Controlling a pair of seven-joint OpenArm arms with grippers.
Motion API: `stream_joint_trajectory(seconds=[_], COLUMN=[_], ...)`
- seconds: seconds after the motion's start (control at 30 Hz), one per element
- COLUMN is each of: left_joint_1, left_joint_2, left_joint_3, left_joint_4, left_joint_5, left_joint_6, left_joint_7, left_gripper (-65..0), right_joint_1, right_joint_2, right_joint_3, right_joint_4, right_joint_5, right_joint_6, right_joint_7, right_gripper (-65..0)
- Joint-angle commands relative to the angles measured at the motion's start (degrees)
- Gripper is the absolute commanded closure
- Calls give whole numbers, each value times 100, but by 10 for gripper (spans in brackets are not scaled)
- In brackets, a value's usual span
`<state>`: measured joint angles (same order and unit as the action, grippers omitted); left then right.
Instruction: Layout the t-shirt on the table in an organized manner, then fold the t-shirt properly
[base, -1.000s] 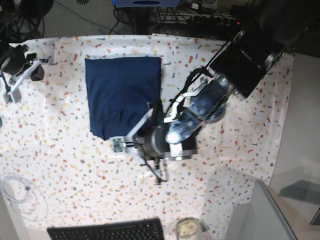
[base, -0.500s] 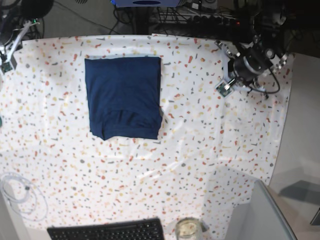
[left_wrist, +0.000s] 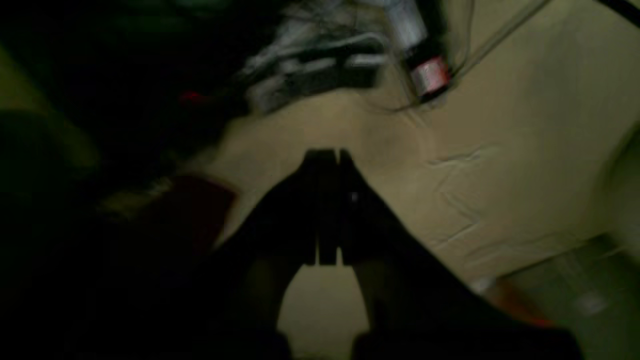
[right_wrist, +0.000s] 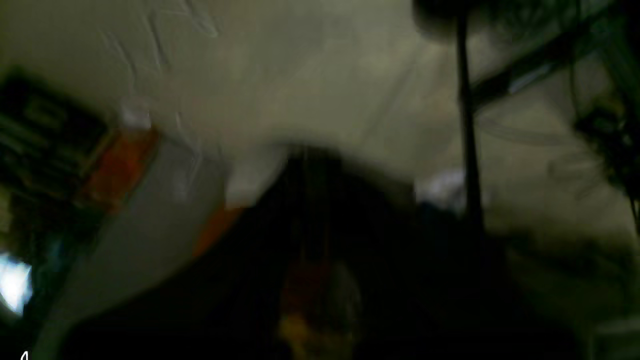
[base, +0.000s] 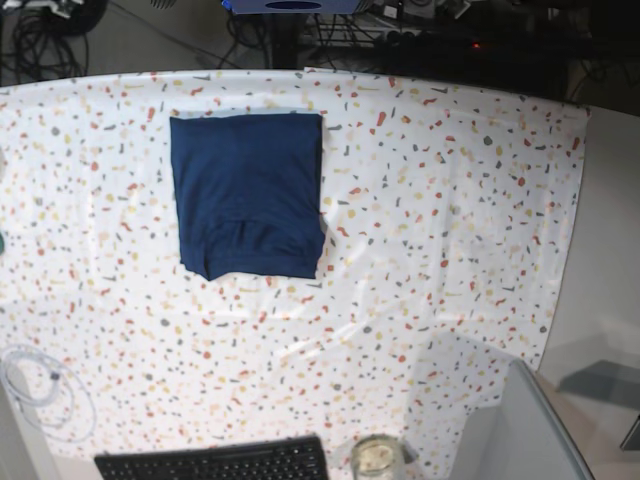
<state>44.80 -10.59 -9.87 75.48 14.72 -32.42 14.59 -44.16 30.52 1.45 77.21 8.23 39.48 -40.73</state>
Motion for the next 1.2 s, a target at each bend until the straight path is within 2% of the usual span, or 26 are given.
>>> stream_joint_trajectory(seconds=[0.0, 0.07, 0.2, 0.27, 0.33, 0.4, 0.43, 0.5, 0.6, 0.7, 0.87, 1.03, 1.1, 1.17], left_joint_1=[52, -273, -1425, -2172, -2761, -2989, -2998, -3007, -3025, -3174, -3271, -3491, -3702, -3781], left_joint_2=[-18, -18, -18, -18, -9, -36, -44, -44, 0, 167, 404, 474, 474, 483], left_joint_3=[138, 552, 1290, 1651, 1756, 1598, 1457, 1211, 1114, 1123, 1123, 1123, 1123, 1123], left_joint_4=[-326, -1399, -4449, -6208, -7535, -7548, -7548, -7447, -6955, -6920, -6929, -7113, -7456, -7548], left_joint_5=[-8, -43, -26, -43, -52, -52, -52, -52, 9, 18, 18, 9, 9, 9], left_joint_6=[82, 337, 961, 1163, 1225, 1225, 1225, 1225, 1225, 1225, 1234, 1251, 1418, 1823], left_joint_7=[-189, -936, -2466, -3371, -4268, -4980, -5103, -4822, -4303, -4110, -4101, -4092, -4101, -4101], left_gripper=[0, 0, 0, 0, 0, 0, 0, 0, 0, 0, 0, 0, 0, 0], right_joint_1=[34, 535, 1669, 2214, 2654, 3005, 3111, 3207, 3207, 3234, 3515, 3709, 3788, 3832], right_joint_2=[91, 73, -472, -841, -1175, -1509, -1668, -1905, -2142, -2309, -2292, -2283, -2283, -2283], right_joint_3=[-343, -1152, -2365, -2787, -3104, -3297, -3306, -3174, -2866, -2910, -2875, -2910, -2910, -2910], right_joint_4=[-437, -1475, -3787, -5000, -6125, -7004, -7295, -7523, -7215, -7057, -7048, -7040, -7040, -7031], right_joint_5=[-54, -62, -62, -62, -71, -54, -45, -45, -45, -71, -45, -71, -71, -71], right_joint_6=[52, 52, -1061, -1570, -2133, -2661, -2907, -3258, -3496, -3505, -3540, -3540, -3531, -3531], right_joint_7=[86, 649, 1994, 2987, 4077, 5229, 5721, 6354, 6390, 6363, 6372, 6390, 6398, 6398], right_gripper=[-2, -2, -2, -2, -5, -6, -6, -6, -6, -6, -6, -6, -6, -6])
